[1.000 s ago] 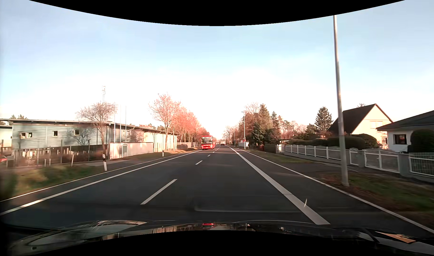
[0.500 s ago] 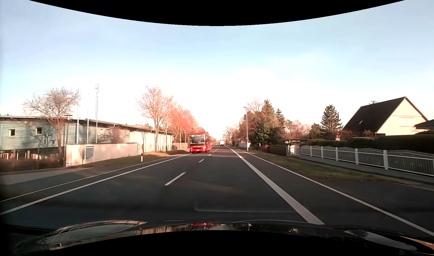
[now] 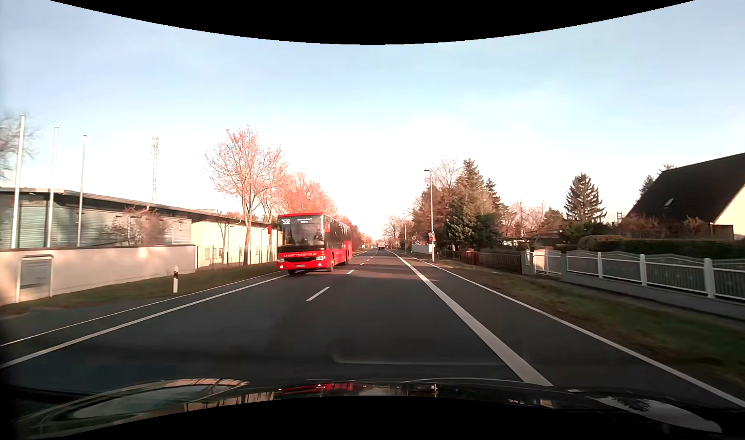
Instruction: Follow the waypoints while adhering to traffic rules and regulations
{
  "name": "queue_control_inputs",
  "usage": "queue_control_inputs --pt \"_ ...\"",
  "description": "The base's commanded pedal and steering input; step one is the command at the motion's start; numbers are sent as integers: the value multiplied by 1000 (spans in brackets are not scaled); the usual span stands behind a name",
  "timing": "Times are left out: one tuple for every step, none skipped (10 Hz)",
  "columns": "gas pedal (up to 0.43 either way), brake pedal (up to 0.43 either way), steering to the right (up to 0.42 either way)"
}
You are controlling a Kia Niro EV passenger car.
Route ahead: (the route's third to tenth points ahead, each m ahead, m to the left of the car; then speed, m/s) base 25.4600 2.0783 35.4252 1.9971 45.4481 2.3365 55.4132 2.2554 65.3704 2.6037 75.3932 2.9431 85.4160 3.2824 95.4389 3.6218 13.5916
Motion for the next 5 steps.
queue_control_inputs --pt "98 0 -5" --pt "98 0 -5" --pt "98 0 -5" --pt "98 0 -5" --pt "98 0 -5"
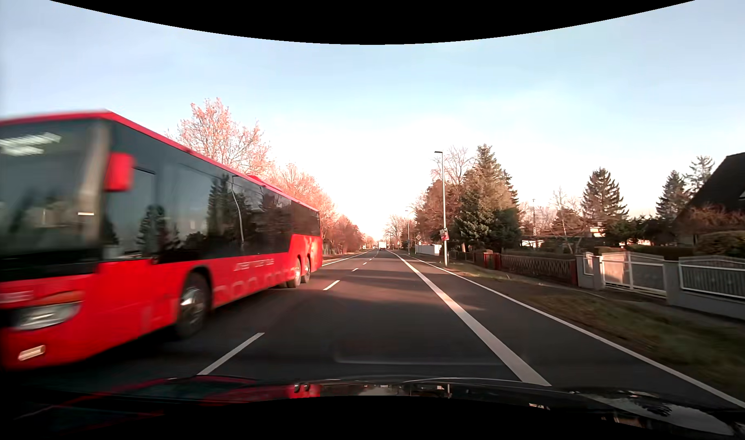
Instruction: Follow the waypoints while adhering to traffic rules and regulations
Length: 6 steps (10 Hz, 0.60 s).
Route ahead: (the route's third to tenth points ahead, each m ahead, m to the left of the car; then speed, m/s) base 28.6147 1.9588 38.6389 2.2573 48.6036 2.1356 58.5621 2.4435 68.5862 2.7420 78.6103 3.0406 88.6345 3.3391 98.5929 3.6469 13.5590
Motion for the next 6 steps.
queue_control_inputs --pt "98 0 -5" --pt "98 0 -5" --pt "98 0 -5" --pt "98 0 -5" --pt "98 0 -5" --pt "98 0 -5"
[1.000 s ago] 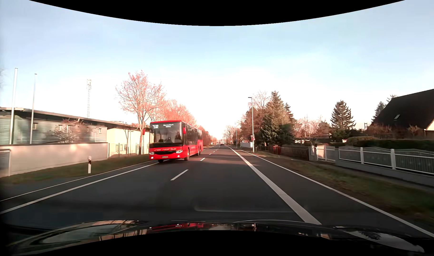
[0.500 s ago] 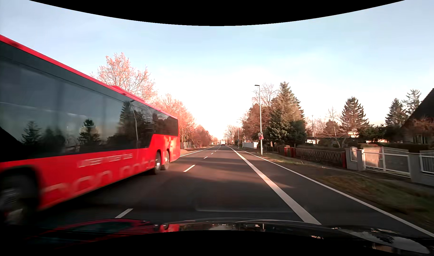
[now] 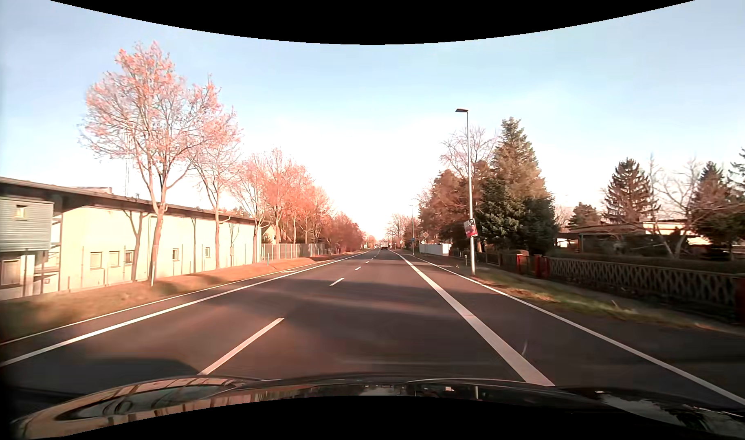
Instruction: Follow the waypoints while adhering to traffic rules and regulations
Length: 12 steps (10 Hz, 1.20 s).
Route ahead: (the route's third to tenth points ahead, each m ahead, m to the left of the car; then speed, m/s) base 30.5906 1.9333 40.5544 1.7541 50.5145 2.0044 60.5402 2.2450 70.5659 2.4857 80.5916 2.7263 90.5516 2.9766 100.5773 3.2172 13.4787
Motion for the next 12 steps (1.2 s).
queue_control_inputs --pt "98 0 -4" --pt "98 0 -5" --pt "98 0 -5" --pt "98 0 -4" --pt "98 0 -5" --pt "98 0 -5" --pt "98 0 -5" --pt "98 0 -4" --pt "98 0 -5" --pt "98 0 -4" --pt "98 0 -3" --pt "98 0 -3"
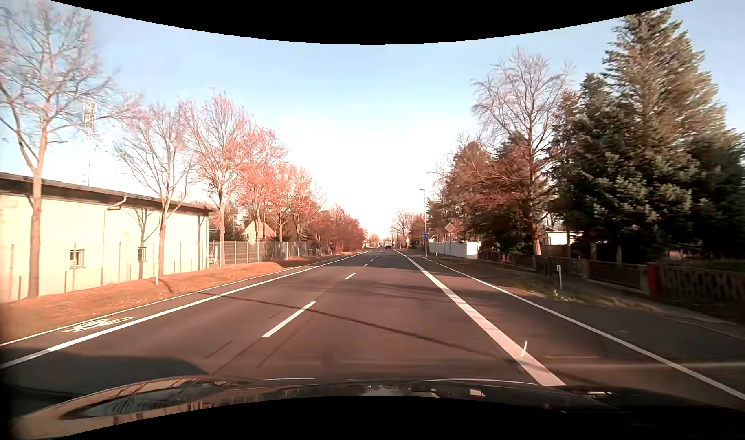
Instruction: Follow the waypoints while adhering to traffic rules and regulations
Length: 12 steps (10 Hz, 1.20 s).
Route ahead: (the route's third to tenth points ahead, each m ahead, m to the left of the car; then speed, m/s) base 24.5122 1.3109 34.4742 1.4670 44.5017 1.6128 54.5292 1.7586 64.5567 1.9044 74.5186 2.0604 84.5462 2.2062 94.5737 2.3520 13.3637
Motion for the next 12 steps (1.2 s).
queue_control_inputs --pt "98 0 -3" --pt "98 0 -3" --pt "98 0 -3" --pt "98 0 -3" --pt "110 0 -3" --pt "110 0 -3" --pt "110 0 -3" --pt "110 0 -3" --pt "110 0 -2" --pt "110 0 -3" --pt "110 0 -3" --pt "110 0 -2"
